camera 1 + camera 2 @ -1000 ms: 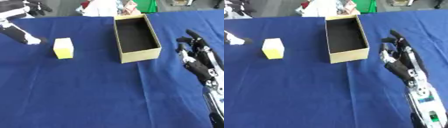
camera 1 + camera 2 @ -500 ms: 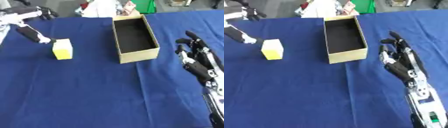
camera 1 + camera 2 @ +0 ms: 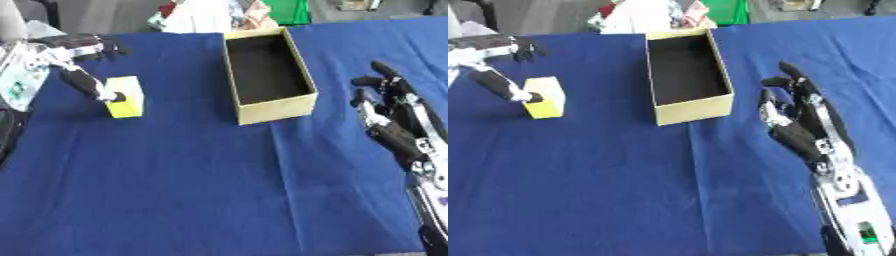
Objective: Pick up objects on the table and place them in the box.
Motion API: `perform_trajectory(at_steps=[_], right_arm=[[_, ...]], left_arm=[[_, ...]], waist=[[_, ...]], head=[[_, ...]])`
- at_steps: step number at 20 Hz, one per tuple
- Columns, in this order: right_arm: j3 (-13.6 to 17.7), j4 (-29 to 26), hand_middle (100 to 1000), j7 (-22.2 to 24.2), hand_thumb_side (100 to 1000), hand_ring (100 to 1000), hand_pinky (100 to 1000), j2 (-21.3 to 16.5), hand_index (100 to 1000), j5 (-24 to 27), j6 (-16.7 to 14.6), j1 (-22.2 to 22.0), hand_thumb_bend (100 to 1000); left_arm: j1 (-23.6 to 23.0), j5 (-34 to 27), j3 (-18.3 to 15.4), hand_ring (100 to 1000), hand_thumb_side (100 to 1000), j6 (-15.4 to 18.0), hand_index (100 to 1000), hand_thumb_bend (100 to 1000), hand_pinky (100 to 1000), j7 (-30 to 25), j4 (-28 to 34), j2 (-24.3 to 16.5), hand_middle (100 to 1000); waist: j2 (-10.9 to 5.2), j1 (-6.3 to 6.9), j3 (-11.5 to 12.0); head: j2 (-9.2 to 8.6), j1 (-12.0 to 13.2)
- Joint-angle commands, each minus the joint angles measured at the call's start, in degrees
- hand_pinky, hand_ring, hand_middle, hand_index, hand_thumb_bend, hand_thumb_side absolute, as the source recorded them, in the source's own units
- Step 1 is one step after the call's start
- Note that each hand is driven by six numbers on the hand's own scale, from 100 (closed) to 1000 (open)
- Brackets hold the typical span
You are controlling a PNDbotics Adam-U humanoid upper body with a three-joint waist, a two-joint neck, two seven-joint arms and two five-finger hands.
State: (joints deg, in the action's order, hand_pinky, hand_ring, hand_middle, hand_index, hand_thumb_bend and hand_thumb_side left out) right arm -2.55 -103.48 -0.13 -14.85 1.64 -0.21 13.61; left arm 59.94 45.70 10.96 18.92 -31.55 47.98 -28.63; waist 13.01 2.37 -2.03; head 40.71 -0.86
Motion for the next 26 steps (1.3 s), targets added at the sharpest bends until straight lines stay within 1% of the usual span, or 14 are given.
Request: perform_trajectory(at_steps=[1, 2, 10, 15, 17, 18, 19, 20, 21, 22, 24, 26], right_arm=[[-0.05, -0.68, 735, 0.26, 301, 1000, 762, -0.82, 971, -0.12, -0.23, 0.52, 100], [-0.06, -0.67, 735, 0.26, 302, 1000, 762, -0.8, 971, -0.12, -0.22, 0.56, 100], [-0.04, -0.66, 735, 0.18, 306, 1000, 762, -0.63, 971, -0.14, -0.16, 0.6, 100], [-0.01, -0.67, 735, 0.12, 308, 1000, 762, -0.56, 971, -0.15, -0.14, 0.59, 100], [0.01, -0.65, 735, 0.1, 309, 1000, 762, -0.54, 971, -0.16, -0.13, 0.56, 100], [0.02, -0.65, 734, 0.09, 309, 1000, 761, -0.54, 971, -0.17, -0.12, 0.55, 100], [0.02, -0.64, 734, 0.08, 309, 1000, 761, -0.53, 971, -0.17, -0.13, 0.55, 100], [0.03, -0.64, 734, 0.07, 309, 1000, 761, -0.52, 971, -0.16, -0.13, 0.55, 100], [0.04, -0.64, 734, 0.07, 309, 1000, 761, -0.51, 971, -0.16, -0.13, 0.55, 100], [0.04, -0.64, 734, 0.07, 310, 1000, 761, -0.5, 971, -0.16, -0.13, 0.54, 100], [0.04, -0.62, 734, 0.07, 310, 1000, 761, -0.5, 971, -0.15, -0.12, 0.5, 100], [0.05, -0.61, 734, 0.06, 308, 1000, 761, -0.53, 971, -0.16, -0.11, 0.46, 100]], left_arm=[[1.42, 0.87, -0.83, 837, 328, 0.21, 946, 523, 806, 0.6, 0.0, -0.76, 880], [1.2, 1.16, -0.75, 829, 330, 0.21, 945, 520, 801, 0.47, -0.31, -0.59, 859], [0.4, 3.59, -0.84, 809, 329, 1.07, 940, 510, 799, -0.21, -2.21, 0.39, 822], [0.1, 4.98, -0.95, 794, 308, 0.97, 926, 468, 794, 0.14, -2.85, 0.67, 776], [0.0, 5.54, -0.96, 777, 304, 0.87, 905, 436, 793, 0.33, -2.93, 0.66, 721], [-0.02, 5.8, -0.99, 767, 297, 0.8, 872, 402, 788, 0.52, -2.91, 0.64, 654], [-0.02, 6.08, -1.04, 760, 295, 0.66, 851, 385, 786, 0.88, -2.76, 0.57, 619], [-0.02, 6.3, -1.09, 741, 289, 0.48, 792, 349, 779, 1.29, -2.6, 0.52, 543], [-0.02, 6.48, -1.11, 736, 288, 0.29, 771, 342, 778, 1.69, -2.42, 0.46, 519], [0.0, 6.63, -1.09, 719, 283, 0.18, 733, 326, 774, 1.98, -2.21, 0.38, 477], [0.11, 6.6, -1.08, 699, 279, 0.09, 700, 309, 771, 2.48, -1.53, 0.11, 437], [0.39, 6.1, -1.1, 696, 276, 0.06, 698, 301, 770, 2.8, -0.58, -0.3, 434]], waist=[[-1.29, -0.04, -0.02], [-1.23, -0.06, -0.06], [-0.96, -0.16, -0.26], [-0.85, -0.21, -0.32], [-0.83, -0.21, -0.33], [-0.83, -0.22, -0.33], [-0.82, -0.23, -0.32], [-0.82, -0.24, -0.31], [-0.82, -0.24, -0.29], [-0.83, -0.25, -0.28], [-0.84, -0.28, -0.27], [-0.87, -0.29, -0.25]], head=[[0.15, 0.13], [0.09, 0.18], [0.0, 0.29], [0.03, 0.28], [0.05, 0.28], [0.06, 0.27], [0.06, 0.26], [0.05, 0.26], [0.04, 0.26], [0.03, 0.25], [0.01, 0.21], [0.01, 0.2]])
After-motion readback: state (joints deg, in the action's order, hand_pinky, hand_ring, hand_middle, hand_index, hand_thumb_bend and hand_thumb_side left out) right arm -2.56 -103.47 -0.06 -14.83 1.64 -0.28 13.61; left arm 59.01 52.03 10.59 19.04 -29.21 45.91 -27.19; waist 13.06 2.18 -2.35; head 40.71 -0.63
